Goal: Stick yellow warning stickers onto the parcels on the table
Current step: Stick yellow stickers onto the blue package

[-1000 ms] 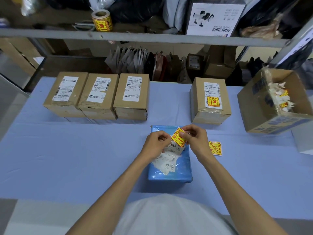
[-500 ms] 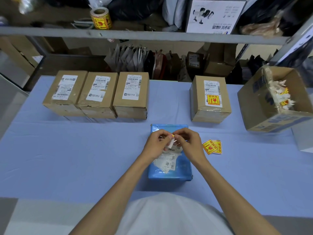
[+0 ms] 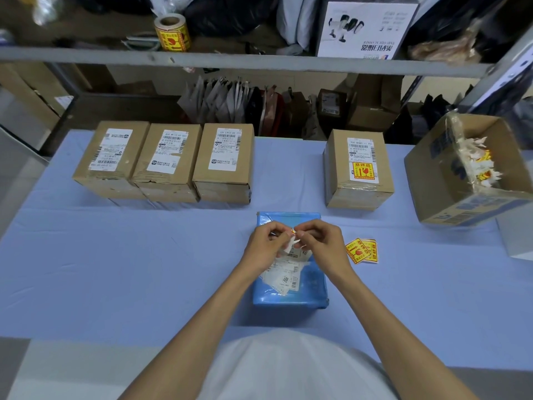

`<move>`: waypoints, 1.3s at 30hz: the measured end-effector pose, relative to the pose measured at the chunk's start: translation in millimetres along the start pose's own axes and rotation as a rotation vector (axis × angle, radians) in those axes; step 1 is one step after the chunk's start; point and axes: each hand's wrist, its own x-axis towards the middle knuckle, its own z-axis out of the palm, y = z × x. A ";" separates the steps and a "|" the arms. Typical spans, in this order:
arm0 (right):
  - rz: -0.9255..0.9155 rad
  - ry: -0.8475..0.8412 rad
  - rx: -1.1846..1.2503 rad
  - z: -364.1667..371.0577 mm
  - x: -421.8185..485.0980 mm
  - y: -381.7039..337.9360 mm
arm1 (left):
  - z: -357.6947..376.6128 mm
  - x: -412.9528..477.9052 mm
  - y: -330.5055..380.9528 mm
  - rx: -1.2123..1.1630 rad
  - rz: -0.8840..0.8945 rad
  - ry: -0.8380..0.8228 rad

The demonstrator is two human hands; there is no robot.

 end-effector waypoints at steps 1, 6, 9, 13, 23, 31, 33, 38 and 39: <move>-0.002 0.002 0.005 0.2 -0.3 -0.6 | 0.1 -0.2 0.4 0.000 -0.005 0.003; -0.010 0.010 0.030 2.1 -1.7 -2.4 | 0.0 -0.9 1.9 0.008 -0.016 0.020; -0.012 0.014 0.009 1.5 -2.1 -2.1 | -0.1 -0.8 2.5 0.013 -0.016 0.015; -0.018 0.020 -0.022 0.9 -2.5 -1.9 | -0.1 -2.0 2.6 0.004 -0.016 0.012; -0.027 0.016 -0.059 1.0 -2.8 -3.9 | -0.9 -2.8 3.1 0.001 -0.004 -0.002; -0.005 -0.007 -0.079 -1.0 -2.0 -0.6 | -1.5 -4.5 2.1 0.002 0.021 -0.005; 0.003 -0.015 -0.066 -1.2 -1.5 -0.2 | -1.6 -4.2 1.5 0.005 0.022 -0.010; -0.001 -0.039 -0.067 -2.6 -0.3 0.4 | -0.1 -4.5 0.6 0.008 0.014 -0.005; -0.008 -0.041 -0.073 -2.9 -0.2 0.7 | 0.1 -4.8 0.8 0.010 0.010 -0.003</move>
